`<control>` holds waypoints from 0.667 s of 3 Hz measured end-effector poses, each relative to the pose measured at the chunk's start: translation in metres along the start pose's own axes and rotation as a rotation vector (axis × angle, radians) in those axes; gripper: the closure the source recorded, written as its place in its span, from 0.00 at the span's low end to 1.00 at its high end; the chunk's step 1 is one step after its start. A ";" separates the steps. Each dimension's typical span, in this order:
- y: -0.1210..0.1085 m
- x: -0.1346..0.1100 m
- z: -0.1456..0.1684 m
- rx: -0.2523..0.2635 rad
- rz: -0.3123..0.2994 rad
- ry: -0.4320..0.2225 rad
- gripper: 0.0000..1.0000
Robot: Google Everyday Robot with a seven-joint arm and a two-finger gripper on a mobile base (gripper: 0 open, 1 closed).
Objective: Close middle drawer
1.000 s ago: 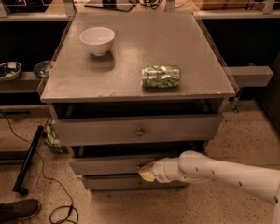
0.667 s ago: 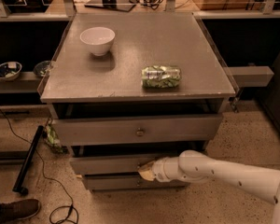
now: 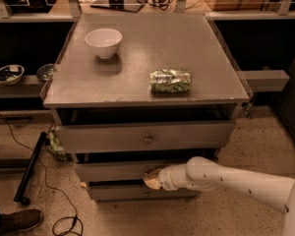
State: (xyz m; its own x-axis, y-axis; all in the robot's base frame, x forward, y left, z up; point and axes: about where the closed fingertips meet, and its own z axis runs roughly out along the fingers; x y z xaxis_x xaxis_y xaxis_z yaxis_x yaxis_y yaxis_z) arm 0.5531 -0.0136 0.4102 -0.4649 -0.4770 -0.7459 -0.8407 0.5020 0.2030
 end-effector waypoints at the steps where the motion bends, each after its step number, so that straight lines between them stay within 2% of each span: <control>1: -0.001 -0.006 0.013 -0.012 -0.007 -0.006 1.00; 2: -0.001 -0.006 0.013 -0.012 -0.007 -0.006 1.00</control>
Offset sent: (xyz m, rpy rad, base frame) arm 0.0339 0.0339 -0.0116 0.0258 -0.0124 0.0387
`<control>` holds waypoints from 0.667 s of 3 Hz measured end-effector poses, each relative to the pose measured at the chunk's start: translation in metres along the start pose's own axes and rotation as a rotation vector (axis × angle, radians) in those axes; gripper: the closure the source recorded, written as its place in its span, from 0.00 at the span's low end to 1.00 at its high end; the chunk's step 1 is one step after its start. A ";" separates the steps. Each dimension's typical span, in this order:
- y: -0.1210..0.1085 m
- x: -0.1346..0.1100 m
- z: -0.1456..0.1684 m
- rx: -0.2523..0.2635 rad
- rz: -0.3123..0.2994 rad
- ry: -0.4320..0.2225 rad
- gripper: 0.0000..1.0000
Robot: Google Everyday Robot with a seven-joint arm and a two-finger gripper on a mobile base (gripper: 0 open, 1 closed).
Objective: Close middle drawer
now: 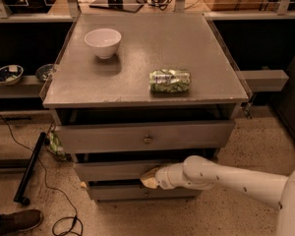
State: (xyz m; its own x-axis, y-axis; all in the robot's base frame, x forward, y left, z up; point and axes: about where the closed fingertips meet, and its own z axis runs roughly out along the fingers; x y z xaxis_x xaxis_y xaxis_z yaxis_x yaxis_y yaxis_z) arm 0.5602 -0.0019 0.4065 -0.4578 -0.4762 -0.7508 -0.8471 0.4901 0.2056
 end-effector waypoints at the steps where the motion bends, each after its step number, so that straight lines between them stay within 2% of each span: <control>1: 0.007 0.004 -0.016 0.002 0.021 -0.003 1.00; 2: 0.038 0.021 -0.062 0.001 0.082 0.004 1.00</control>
Offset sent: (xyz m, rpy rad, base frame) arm -0.0949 -0.0625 0.0449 0.0162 0.1023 -0.0801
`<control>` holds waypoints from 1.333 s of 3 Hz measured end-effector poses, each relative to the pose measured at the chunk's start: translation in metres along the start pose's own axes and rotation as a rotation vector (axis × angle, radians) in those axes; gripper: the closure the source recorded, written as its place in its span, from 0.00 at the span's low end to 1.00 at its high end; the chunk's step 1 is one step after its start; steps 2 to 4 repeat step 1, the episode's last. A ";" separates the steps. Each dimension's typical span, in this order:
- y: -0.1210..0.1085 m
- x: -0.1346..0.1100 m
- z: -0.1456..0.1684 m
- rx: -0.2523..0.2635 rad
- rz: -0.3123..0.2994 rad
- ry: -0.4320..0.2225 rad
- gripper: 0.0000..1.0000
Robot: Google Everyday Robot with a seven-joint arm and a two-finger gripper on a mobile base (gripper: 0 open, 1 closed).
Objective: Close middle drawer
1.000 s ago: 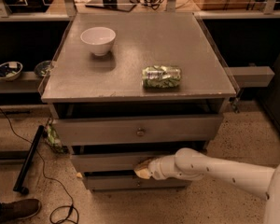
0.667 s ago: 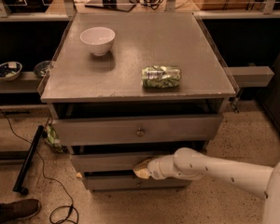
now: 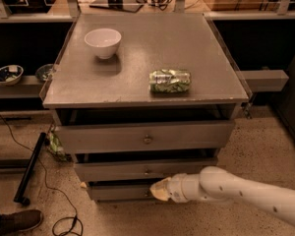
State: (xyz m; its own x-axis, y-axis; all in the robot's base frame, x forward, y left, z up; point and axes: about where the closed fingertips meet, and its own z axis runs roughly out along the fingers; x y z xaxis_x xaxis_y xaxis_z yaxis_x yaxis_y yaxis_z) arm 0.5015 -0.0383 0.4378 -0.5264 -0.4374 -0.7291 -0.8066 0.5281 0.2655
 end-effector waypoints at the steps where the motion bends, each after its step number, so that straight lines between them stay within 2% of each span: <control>1: 0.022 0.016 -0.029 -0.002 0.039 0.000 1.00; 4: 0.022 0.016 -0.029 -0.002 0.039 0.000 1.00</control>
Offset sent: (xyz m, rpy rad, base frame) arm 0.0000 0.0000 0.0000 0.0000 0.0000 0.0000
